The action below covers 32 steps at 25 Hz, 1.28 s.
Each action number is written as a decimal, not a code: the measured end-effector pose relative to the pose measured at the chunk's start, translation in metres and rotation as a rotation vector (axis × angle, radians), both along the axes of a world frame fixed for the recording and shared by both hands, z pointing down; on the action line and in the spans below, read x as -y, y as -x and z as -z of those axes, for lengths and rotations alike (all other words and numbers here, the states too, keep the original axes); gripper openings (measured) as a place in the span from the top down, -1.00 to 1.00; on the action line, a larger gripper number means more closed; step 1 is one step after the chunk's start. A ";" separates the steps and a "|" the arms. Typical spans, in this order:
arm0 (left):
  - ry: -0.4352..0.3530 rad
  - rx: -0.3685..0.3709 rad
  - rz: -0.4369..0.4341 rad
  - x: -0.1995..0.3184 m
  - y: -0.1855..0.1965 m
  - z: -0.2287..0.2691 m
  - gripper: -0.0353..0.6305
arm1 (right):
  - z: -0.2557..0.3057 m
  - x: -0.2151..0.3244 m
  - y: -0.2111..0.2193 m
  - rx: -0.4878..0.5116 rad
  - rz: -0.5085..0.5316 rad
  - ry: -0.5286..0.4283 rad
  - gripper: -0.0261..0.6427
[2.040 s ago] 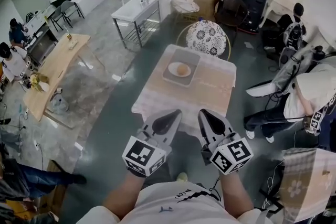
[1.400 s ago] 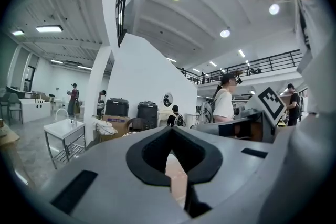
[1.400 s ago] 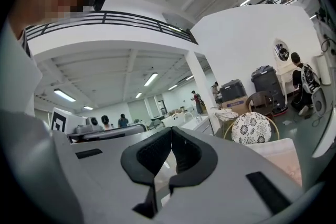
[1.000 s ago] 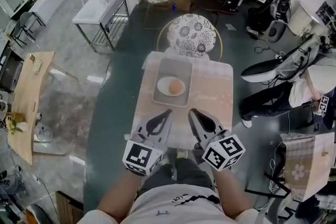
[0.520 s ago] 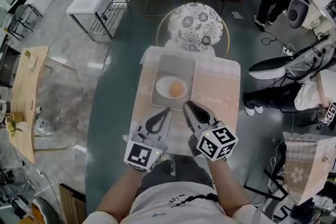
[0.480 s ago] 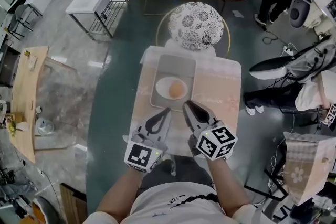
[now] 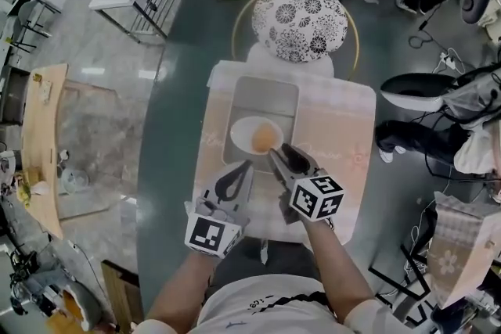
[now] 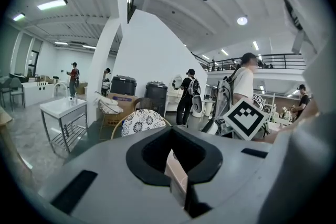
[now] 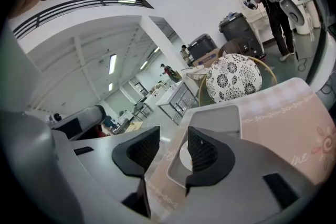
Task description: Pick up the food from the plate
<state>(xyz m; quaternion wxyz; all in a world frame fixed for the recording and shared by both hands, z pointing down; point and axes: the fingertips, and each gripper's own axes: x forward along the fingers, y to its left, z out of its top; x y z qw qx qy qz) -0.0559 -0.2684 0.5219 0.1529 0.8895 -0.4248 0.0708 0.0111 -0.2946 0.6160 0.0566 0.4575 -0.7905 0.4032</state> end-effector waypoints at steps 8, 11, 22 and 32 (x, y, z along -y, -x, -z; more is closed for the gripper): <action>0.055 0.018 0.002 0.023 -0.010 -0.034 0.88 | -0.060 0.019 -0.004 0.029 -0.021 0.142 0.40; 0.072 0.014 0.010 0.028 -0.010 -0.044 0.88 | -0.086 0.022 0.001 0.050 -0.027 0.214 0.32; 0.132 0.028 0.041 0.037 -0.003 -0.072 0.88 | -0.150 0.025 0.005 0.080 -0.083 0.400 0.13; 0.152 0.038 0.073 0.037 0.012 -0.079 0.88 | -0.169 0.027 0.022 0.063 -0.039 0.461 0.12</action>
